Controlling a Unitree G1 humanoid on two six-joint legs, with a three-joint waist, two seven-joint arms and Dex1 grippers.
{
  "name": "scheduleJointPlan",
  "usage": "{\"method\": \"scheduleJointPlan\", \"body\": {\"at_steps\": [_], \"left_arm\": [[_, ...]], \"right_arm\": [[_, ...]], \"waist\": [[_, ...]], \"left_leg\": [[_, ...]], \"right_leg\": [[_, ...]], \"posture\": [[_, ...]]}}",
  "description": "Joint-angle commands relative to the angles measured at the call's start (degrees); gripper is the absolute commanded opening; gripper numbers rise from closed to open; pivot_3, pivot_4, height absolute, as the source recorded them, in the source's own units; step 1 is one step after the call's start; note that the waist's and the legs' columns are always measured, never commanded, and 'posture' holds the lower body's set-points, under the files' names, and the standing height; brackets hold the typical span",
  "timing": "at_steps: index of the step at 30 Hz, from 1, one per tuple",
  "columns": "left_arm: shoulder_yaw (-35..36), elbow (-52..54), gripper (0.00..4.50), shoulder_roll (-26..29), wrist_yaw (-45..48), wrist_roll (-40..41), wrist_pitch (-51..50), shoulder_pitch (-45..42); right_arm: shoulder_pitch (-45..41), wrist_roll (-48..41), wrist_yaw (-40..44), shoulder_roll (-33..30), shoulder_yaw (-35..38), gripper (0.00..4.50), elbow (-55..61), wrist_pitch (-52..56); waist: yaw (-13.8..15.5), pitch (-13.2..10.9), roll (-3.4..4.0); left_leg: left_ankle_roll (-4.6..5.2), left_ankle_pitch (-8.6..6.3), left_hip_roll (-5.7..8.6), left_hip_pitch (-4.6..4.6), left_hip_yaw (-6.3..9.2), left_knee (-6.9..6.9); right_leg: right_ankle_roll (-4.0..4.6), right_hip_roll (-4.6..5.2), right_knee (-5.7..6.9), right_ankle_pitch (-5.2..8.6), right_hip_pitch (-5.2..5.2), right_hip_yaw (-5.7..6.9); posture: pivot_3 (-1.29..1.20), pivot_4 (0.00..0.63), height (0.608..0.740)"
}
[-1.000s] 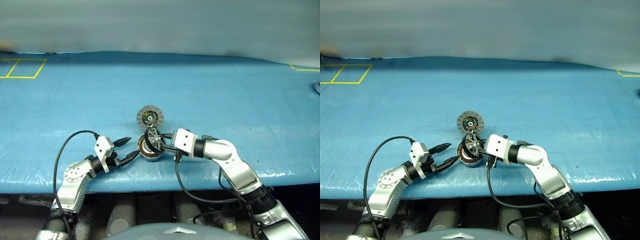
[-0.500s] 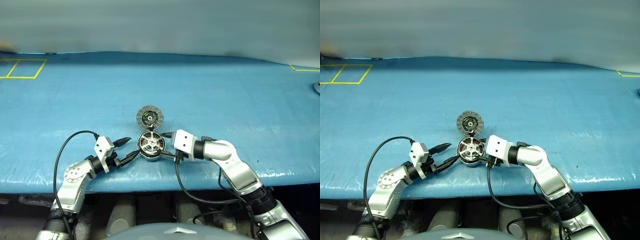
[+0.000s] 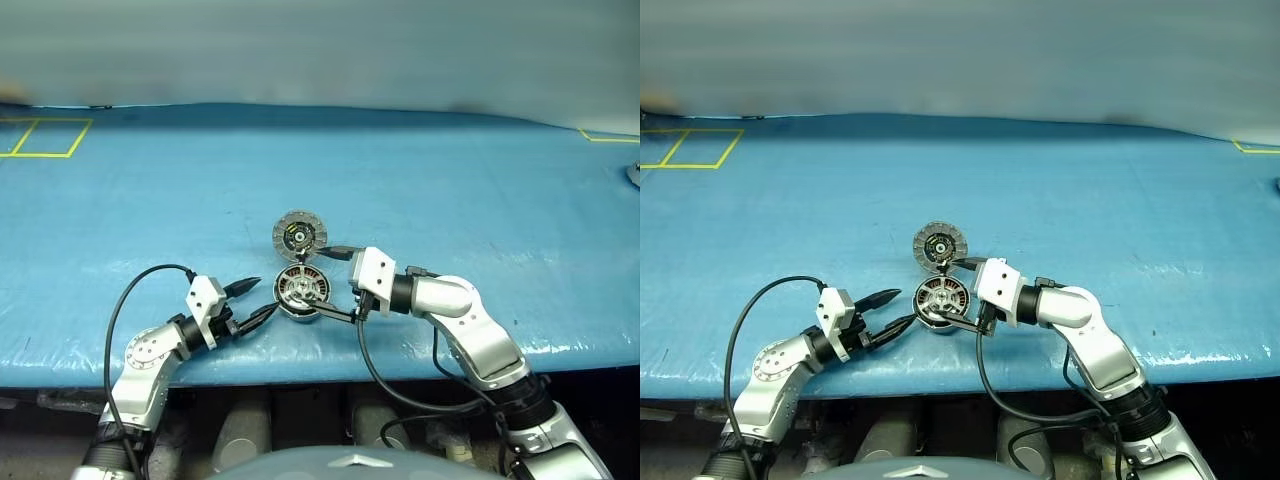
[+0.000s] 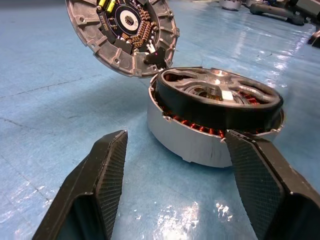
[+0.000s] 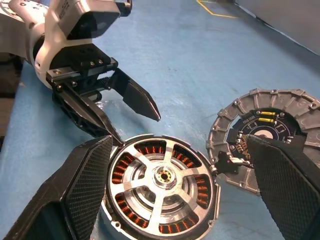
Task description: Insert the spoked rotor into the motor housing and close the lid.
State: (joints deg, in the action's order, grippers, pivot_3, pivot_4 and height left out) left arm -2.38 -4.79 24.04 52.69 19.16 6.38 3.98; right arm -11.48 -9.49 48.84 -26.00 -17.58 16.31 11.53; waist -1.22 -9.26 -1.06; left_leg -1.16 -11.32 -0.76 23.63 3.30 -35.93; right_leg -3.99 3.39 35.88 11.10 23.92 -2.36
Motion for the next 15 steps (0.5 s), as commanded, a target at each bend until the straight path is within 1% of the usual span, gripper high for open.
{"method": "scheduleJointPlan", "body": {"at_steps": [1,5,8,11,12,15], "left_arm": [[1.2,3.2,3.32,1.4,0.7,1.0,-0.6,1.0],[2.1,4.3,3.32,2.0,0.4,1.3,-0.6,1.9],[2.8,4.0,3.32,1.8,-0.4,0.8,-0.1,2.1],[2.5,4.0,3.32,1.0,-1.0,0.2,0.1,2.5],[2.4,3.9,3.32,0.5,-1.3,0.2,0.3,2.6],[2.3,3.5,3.32,-0.4,-1.8,0.2,0.8,3.1]], "right_arm": [[0.1,-1.9,0.4,0.7,0.5,4.48,2.0,-0.3],[-0.4,-0.9,-1.0,1.8,0.4,4.48,0.2,-1.2],[-1.5,1.4,-5.2,3.4,2.0,4.48,-2.5,-1.6],[-2.7,2.6,-7.8,2.9,4.0,3.93,-4.6,-0.1],[-3.2,3.2,-8.1,2.0,4.7,3.54,-5.4,0.3],[-4.7,5.5,-9.0,-0.8,6.1,2.59,-8.3,0.3]], "waist": [[0.0,0.0,0.01],[-0.1,0.0,0.02],[-0.1,0.0,0.02],[0.0,0.0,0.01],[0.0,0.0,0.02],[0.1,0.0,0.02]], "left_leg": [[0.00,0.00,0.00,0.01,-0.01,0.00],[0.00,0.00,-0.01,0.04,-0.01,0.00],[0.00,0.00,-0.01,0.05,-0.01,0.01],[0.00,0.00,0.01,0.05,-0.05,-0.01],[0.00,0.00,0.01,0.07,-0.04,-0.01],[0.00,0.00,0.03,0.10,-0.04,0.01]], "right_leg": [[0.00,0.00,0.01,0.00,0.01,0.00],[0.00,0.00,0.01,0.00,0.06,-0.01],[0.00,0.00,0.01,0.00,0.08,0.00],[0.00,0.01,0.01,0.00,0.08,-0.03],[0.00,0.01,0.00,0.00,0.08,-0.02],[0.00,0.02,-0.01,0.00,0.10,-0.02]], "posture": [[0.00,0.150,0.740],[0.00,0.150,0.740],[0.00,0.150,0.740],[0.00,0.150,0.740],[0.00,0.150,0.740],[0.00,0.150,0.740]]}}
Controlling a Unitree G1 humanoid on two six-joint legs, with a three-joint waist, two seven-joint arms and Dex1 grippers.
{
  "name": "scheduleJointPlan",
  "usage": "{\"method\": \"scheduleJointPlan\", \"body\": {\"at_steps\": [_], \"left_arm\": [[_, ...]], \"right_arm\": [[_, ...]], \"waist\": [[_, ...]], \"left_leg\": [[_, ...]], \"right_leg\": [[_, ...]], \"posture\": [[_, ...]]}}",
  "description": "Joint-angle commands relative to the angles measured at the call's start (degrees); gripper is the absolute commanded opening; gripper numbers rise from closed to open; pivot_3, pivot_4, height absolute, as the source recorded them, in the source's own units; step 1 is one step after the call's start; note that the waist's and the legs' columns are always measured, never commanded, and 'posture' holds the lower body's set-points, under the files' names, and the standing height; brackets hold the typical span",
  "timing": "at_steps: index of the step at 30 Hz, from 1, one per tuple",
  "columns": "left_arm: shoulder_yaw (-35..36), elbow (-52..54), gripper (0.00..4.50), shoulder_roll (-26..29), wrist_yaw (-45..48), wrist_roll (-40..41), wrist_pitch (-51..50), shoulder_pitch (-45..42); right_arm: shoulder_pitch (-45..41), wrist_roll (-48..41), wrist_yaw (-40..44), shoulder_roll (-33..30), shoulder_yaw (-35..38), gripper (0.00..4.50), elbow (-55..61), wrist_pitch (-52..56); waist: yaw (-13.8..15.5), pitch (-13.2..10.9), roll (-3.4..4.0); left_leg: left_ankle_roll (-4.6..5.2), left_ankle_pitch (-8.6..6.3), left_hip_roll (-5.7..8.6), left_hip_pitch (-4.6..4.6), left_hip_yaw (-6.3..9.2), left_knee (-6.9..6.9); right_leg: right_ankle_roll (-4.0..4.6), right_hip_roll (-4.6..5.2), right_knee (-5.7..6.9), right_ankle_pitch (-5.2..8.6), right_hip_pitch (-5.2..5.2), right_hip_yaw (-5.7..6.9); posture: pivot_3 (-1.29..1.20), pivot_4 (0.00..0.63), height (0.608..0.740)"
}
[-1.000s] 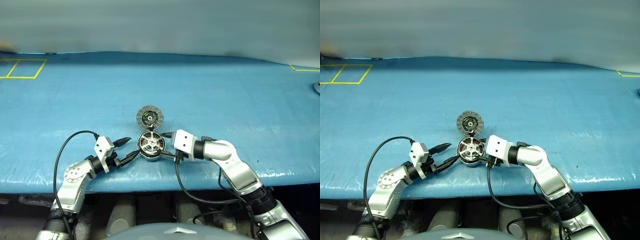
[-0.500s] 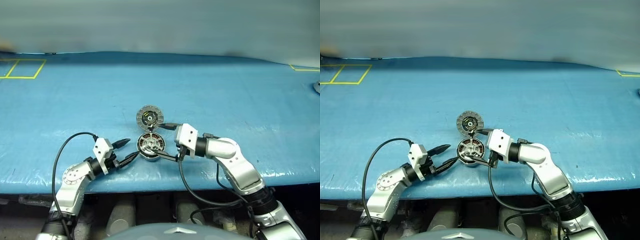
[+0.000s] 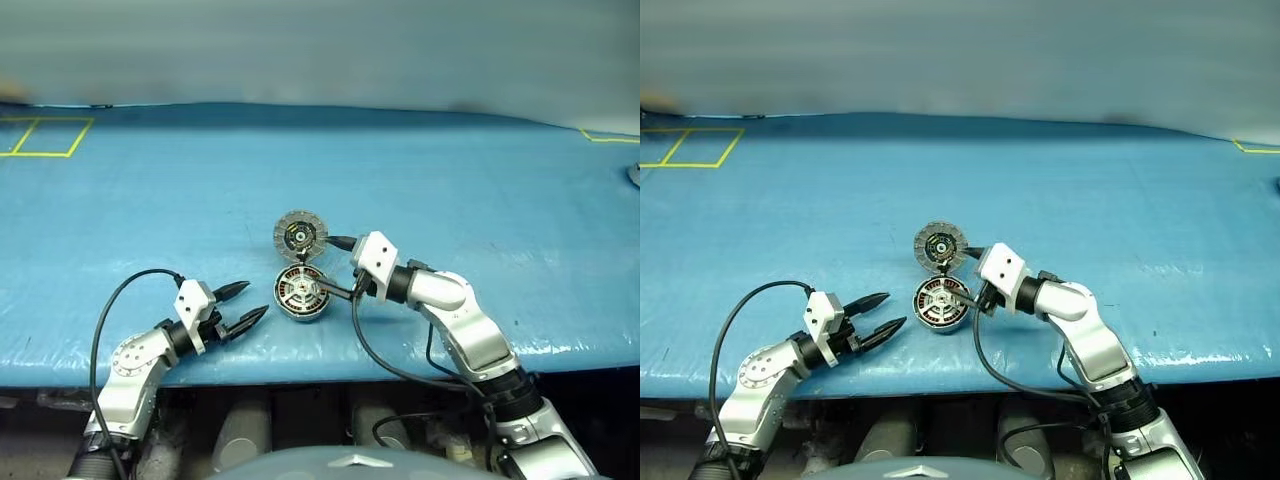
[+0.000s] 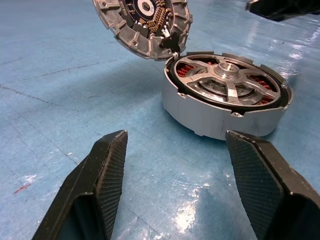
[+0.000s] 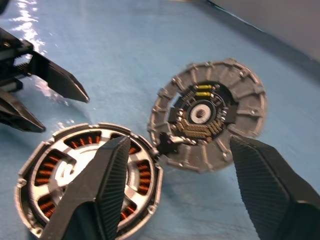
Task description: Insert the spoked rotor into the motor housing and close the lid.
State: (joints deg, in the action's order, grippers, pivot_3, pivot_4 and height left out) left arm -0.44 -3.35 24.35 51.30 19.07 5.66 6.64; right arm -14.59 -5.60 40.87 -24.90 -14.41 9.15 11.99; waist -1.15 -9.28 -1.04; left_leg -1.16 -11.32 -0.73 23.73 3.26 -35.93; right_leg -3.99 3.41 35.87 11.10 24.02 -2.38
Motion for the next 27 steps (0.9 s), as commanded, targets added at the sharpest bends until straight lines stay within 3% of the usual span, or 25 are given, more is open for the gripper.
{"method": "scheduleJointPlan", "body": {"at_steps": [1,8,16,27], "left_arm": [[0.3,2.0,3.32,-0.9,-0.5,0.2,1.7,0.6],[0.2,1.5,3.32,-1.5,-1.4,-0.6,2.4,1.1],[0.5,0.7,3.32,-1.6,-1.8,-0.8,2.8,0.4],[1.0,0.6,3.32,-1.4,-2.6,-0.9,3.7,1.5]], "right_arm": [[-1.9,2.0,-0.8,-2.7,3.2,2.27,-1.9,-0.4],[-2.3,-0.2,1.2,-3.4,4.2,0.03,-2.1,-1.3],[-8.4,6.3,-5.5,-0.1,3.0,0.03,-13.8,0.5],[-23.8,-1.4,4.6,10.6,4.8,0.03,-35.2,-6.6]], "waist": [[0.0,0.0,0.00],[-0.3,0.0,0.01],[-0.3,0.0,0.02],[-1.0,-0.1,0.08]], "left_leg": [[0.00,0.00,0.00,0.00,0.00,0.01],[0.00,0.00,-0.02,-0.01,-0.01,0.03],[0.01,0.01,-0.01,-0.03,-0.04,-0.06],[0.02,0.01,-0.04,-0.07,0.02,0.07]], "right_leg": [[0.00,0.00,0.00,0.00,0.01,0.00],[0.00,-0.03,0.02,0.00,0.02,-0.01],[0.00,-0.02,0.03,0.00,-0.03,-0.03],[0.02,-0.13,0.06,-0.02,-0.05,-0.04]], "posture": [[0.00,0.150,0.740],[0.00,0.150,0.740],[0.00,0.150,0.740],[0.00,0.150,0.740]]}}
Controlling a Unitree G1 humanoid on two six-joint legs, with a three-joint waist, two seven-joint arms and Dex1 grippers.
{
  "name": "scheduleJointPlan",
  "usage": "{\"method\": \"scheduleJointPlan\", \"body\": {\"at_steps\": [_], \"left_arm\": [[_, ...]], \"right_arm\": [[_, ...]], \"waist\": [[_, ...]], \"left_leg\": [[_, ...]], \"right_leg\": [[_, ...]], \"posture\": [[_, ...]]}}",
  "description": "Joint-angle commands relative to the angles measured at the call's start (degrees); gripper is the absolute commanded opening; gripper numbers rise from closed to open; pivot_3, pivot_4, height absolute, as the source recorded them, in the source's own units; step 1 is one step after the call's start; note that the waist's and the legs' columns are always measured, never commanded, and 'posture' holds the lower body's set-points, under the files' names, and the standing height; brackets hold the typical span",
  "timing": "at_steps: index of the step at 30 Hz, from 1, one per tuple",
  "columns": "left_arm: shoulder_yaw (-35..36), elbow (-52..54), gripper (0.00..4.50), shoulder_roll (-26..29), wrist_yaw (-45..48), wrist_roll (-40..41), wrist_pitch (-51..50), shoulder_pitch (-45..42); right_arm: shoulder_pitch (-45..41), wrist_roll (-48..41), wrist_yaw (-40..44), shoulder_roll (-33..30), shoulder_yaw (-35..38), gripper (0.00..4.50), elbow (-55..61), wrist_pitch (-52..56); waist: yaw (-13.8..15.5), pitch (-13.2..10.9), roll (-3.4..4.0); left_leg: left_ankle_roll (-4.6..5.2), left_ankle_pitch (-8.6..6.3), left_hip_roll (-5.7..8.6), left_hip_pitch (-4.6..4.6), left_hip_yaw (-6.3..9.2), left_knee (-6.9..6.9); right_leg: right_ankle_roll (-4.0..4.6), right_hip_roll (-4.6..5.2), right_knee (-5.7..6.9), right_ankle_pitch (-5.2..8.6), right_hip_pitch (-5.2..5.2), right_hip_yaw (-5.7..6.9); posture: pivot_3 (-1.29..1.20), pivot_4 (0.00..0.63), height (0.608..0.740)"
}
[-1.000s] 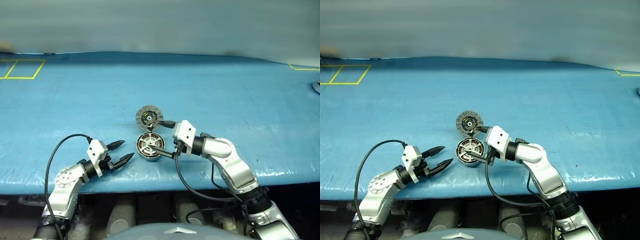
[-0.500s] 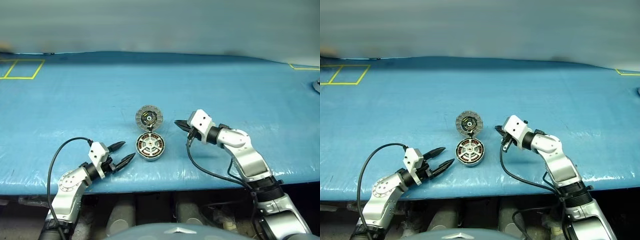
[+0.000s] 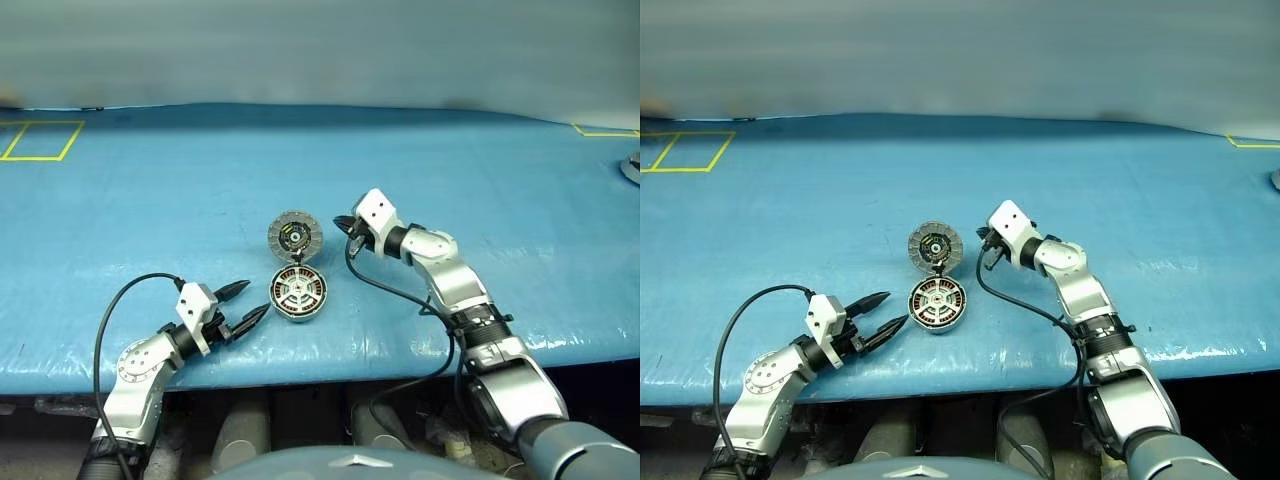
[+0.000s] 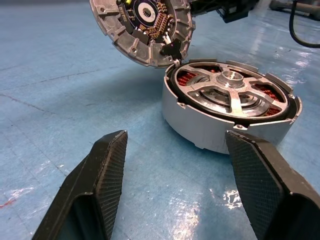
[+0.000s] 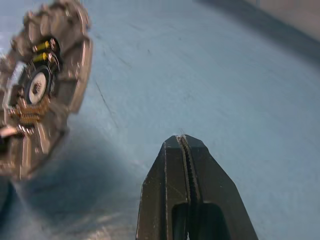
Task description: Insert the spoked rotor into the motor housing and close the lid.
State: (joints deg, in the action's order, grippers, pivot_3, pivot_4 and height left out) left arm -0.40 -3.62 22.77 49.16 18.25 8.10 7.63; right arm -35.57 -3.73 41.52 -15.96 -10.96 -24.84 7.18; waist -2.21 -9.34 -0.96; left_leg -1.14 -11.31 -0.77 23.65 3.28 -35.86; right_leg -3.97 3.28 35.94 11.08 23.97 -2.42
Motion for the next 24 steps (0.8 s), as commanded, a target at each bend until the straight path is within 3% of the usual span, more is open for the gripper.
{"method": "scheduleJointPlan", "body": {"at_steps": [1,5,15,24], "left_arm": [[1.1,1.1,3.32,0.2,-0.6,-0.1,1.3,0.7],[1.4,1.9,3.32,0.3,-1.2,0.0,1.3,1.5],[0.9,1.6,3.32,0.5,-1.4,0.0,0.9,0.5],[2.4,0.0,3.32,1.5,-1.0,0.8,0.9,0.2]], "right_arm": [[-3.6,-4.1,5.7,2.3,1.2,0.03,-1.7,-1.9],[-4.3,-6.4,13.7,3.8,-0.6,0.03,-0.3,-1.9],[-0.8,-8.8,23.2,2.7,-2.2,0.03,6.5,-0.9],[7.5,-3.1,22.6,-4.3,-7.1,0.03,15.7,-2.2]], "waist": [[0.0,0.0,0.03],[0.0,0.0,0.07],[0.0,-0.1,0.12],[0.0,-0.1,0.14]], "left_leg": [[0.00,0.00,0.00,0.00,0.02,0.00],[0.00,0.00,0.00,-0.01,0.03,-0.01],[0.00,0.00,-0.01,-0.06,0.04,0.00],[-0.01,0.00,-0.01,-0.07,0.03,-0.02]], "right_leg": [[0.00,-0.01,0.00,0.00,-0.01,0.01],[0.00,-0.01,0.01,0.00,-0.02,0.01],[0.01,-0.03,0.04,0.00,-0.04,0.01],[0.01,-0.02,0.05,0.01,-0.03,0.01]], "posture": [[0.00,0.150,0.740],[0.00,0.150,0.740],[0.00,0.150,0.740],[0.00,0.150,0.740]]}}
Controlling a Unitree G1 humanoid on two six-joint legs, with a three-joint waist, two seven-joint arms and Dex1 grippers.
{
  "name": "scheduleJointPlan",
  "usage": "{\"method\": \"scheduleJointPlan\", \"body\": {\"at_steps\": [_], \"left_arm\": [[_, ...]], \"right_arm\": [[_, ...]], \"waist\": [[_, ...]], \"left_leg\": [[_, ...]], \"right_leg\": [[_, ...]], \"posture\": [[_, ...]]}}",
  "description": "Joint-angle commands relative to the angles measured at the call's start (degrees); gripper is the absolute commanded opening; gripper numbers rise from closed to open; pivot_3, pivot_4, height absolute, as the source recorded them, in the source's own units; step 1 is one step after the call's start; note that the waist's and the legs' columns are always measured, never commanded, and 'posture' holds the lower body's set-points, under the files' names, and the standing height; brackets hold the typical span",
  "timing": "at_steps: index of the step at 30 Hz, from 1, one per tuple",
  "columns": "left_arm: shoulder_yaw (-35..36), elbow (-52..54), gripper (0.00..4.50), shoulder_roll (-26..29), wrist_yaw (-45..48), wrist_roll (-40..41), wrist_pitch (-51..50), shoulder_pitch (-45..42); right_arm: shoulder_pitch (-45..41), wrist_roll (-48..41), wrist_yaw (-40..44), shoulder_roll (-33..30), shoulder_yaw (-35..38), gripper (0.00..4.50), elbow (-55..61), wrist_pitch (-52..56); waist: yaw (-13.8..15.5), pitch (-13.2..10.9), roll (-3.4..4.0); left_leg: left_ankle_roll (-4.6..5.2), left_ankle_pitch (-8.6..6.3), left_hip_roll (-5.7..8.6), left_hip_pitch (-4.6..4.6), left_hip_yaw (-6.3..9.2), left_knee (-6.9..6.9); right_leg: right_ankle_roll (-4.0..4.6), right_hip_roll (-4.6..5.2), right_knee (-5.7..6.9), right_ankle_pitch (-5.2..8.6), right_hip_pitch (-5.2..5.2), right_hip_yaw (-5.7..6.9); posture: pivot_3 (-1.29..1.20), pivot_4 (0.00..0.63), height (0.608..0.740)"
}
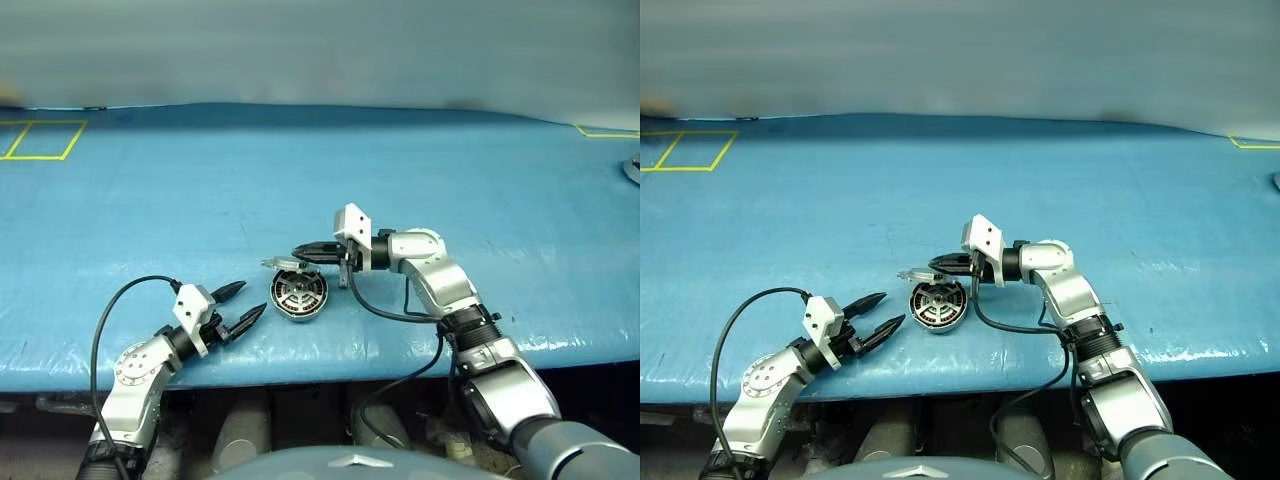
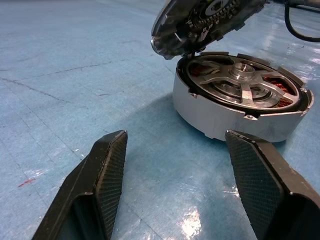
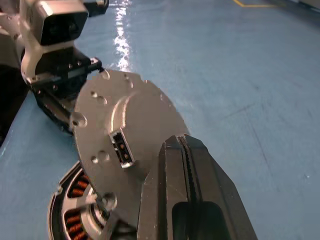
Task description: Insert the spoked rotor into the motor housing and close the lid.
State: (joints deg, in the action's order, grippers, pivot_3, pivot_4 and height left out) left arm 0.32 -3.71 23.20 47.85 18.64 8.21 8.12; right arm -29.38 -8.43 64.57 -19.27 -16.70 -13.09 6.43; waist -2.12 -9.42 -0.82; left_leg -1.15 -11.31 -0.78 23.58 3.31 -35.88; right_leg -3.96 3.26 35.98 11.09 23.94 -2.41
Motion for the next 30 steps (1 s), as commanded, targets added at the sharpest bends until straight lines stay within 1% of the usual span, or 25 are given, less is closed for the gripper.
{"method": "scheduleJointPlan", "body": {"at_steps": [1,11,15,18,21,22,23,26,30], "left_arm": [[2.0,-0.2,3.32,1.3,0.5,0.4,0.7,-0.3],[3.1,-1.1,3.32,1.9,1.0,1.0,0.6,-0.5],[2.6,-0.6,3.32,1.4,0.8,0.8,0.5,-0.1],[1.8,0.0,3.32,0.4,0.7,0.9,0.4,0.1],[1.4,0.2,3.32,-0.2,0.7,0.7,0.3,-0.1],[1.3,0.2,3.32,-0.3,0.7,0.6,0.3,-0.2],[1.3,-0.1,3.32,-0.3,0.8,0.5,0.2,-0.5],[1.2,-0.6,3.32,-0.1,1.2,0.3,0.1,-1.3],[1.1,-1.1,3.32,0.1,1.6,0.1,-0.1,-2.0]], "right_arm": [[2.4,2.2,-0.8,-1.4,-1.8,0.03,4.9,-1.7],[8.3,6.2,-8.5,-1.9,-2.7,0.03,6.6,-2.0],[10.2,3.7,-12.1,-1.2,0.4,0.03,9.8,-0.5],[11.6,-1.4,-15.9,1.2,5.3,0.03,14.5,1.1],[13.4,-3.0,-18.5,3.0,6.8,0.03,18.4,0.5],[13.9,-3.3,-18.8,3.4,6.6,0.42,19.6,0.6],[14.7,-3.4,-19.5,4.1,6.2,0.65,21.1,0.6],[15.7,-3.7,-20.9,5.6,5.0,1.63,23.9,1.1],[17.0,-2.9,-21.3,6.4,2.0,2.95,24.0,2.0]], "waist": [[-0.1,0.0,0.00],[0.1,0.0,-0.01],[0.1,0.0,-0.01],[0.1,0.0,0.00],[0.0,0.0,0.00],[0.0,0.0,-0.01],[0.1,0.0,-0.02],[0.1,0.0,-0.01],[0.1,0.0,-0.02]], "left_leg": [[0.00,0.00,-0.01,0.00,-0.01,0.00],[-0.01,0.00,-0.01,-0.03,-0.03,-0.04],[-0.01,0.00,-0.02,-0.04,-0.02,-0.05],[-0.01,0.00,-0.02,0.01,-0.02,-0.06],[-0.01,-0.01,-0.02,0.05,-0.02,-0.02],[-0.01,0.00,-0.02,0.05,-0.02,-0.02],[-0.01,0.00,-0.03,0.04,-0.01,-0.01],[-0.01,-0.01,-0.04,0.04,0.01,0.01],[-0.01,0.00,-0.04,0.03,-0.02,-0.05]], "right_leg": [[0.00,0.00,0.00,0.00,0.01,-0.01],[0.00,0.00,-0.01,0.01,-0.06,-0.01],[0.00,0.00,-0.01,0.01,-0.07,-0.01],[0.00,0.02,-0.01,0.01,-0.03,-0.02],[0.00,0.01,-0.01,0.01,0.03,-0.02],[0.00,0.01,-0.01,0.01,0.03,-0.01],[0.00,0.00,-0.01,0.01,0.02,0.00],[0.02,-0.01,-0.01,0.02,0.02,0.01],[0.01,0.00,-0.02,0.02,0.00,-0.02]], "posture": [[0.00,0.150,0.740],[0.00,0.150,0.740],[0.00,0.150,0.740],[0.00,0.150,0.740],[0.00,0.150,0.740],[0.00,0.150,0.740],[0.00,0.150,0.740],[0.00,0.150,0.740],[0.00,0.150,0.740]]}}
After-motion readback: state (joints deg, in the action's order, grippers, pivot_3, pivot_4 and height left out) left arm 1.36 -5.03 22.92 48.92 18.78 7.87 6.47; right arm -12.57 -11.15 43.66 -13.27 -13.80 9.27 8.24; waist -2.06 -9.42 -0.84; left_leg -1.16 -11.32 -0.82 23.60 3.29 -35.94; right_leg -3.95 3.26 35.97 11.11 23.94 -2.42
